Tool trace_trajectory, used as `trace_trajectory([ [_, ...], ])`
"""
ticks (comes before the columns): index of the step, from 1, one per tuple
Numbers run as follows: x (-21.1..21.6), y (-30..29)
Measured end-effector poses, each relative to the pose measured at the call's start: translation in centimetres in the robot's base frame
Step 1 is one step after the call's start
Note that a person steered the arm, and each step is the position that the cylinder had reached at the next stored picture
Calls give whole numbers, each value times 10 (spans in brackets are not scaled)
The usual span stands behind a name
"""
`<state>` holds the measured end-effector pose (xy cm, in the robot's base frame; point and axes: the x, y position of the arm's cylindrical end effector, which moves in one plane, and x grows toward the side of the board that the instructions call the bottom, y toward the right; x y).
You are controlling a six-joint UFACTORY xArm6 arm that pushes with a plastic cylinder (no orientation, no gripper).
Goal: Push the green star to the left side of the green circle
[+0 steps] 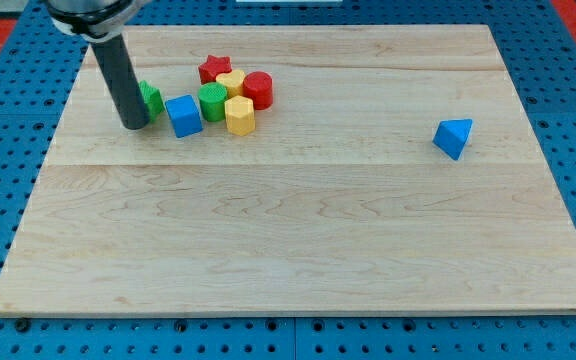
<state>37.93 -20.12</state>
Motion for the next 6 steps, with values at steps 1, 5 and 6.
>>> trace_trajectory([
  [1,-10,-45],
  [5,-5,0],
  [6,62,72],
])
